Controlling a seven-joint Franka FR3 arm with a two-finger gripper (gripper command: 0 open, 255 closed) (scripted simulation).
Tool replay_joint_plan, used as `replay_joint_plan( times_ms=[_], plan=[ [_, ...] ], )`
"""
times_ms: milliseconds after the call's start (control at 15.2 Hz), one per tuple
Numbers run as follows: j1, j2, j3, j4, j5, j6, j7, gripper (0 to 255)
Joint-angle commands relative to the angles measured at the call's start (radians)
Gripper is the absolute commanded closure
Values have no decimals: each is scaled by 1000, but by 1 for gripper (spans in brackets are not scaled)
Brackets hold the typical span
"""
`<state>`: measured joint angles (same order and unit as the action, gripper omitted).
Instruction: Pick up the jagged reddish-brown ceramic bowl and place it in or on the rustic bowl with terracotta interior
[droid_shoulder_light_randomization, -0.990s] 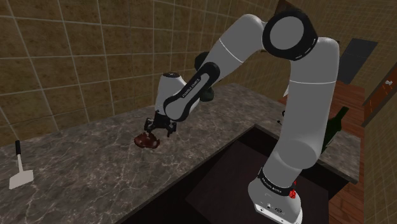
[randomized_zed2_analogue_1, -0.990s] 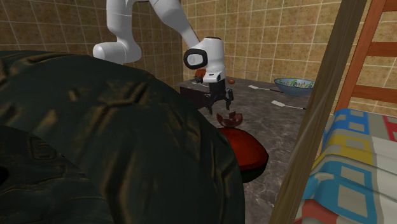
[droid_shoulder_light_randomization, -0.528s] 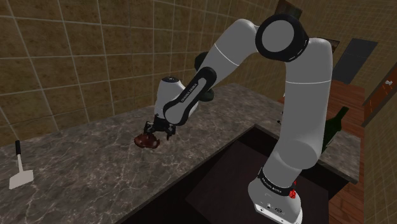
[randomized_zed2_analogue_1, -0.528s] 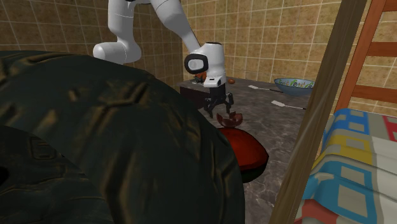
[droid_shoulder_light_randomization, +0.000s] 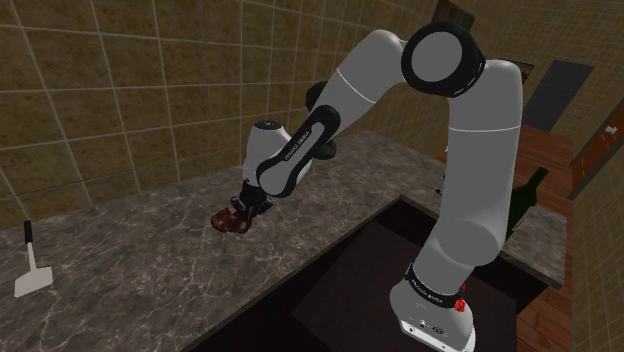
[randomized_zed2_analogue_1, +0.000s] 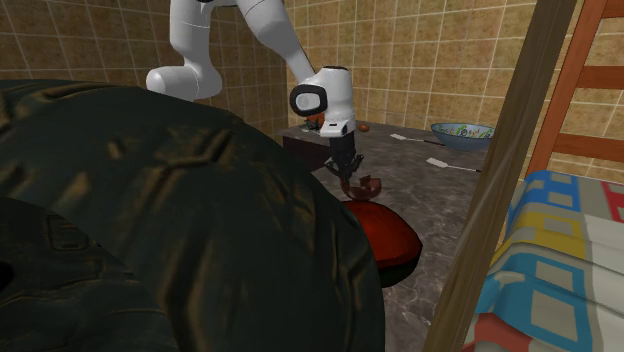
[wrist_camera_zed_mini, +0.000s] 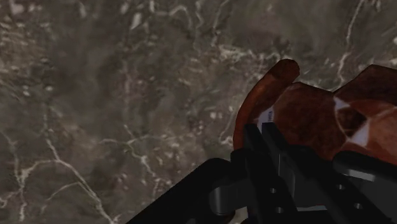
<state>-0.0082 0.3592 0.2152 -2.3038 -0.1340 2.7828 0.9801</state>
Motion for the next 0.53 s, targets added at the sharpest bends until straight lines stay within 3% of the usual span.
replay_joint_plan(
  times_ms=[0, 264, 330, 396, 462],
  plan=[
    [0, 0, 0, 0, 0, 0, 0, 255],
    [0, 0, 0, 0, 0, 0, 0, 255],
    [0, 0, 0, 0, 0, 0, 0, 0],
    [-246, -5, 201, -32, 272, 21, -299, 0],
    [-524, 29, 423, -37, 479, -6, -552, 0]
  ],
)
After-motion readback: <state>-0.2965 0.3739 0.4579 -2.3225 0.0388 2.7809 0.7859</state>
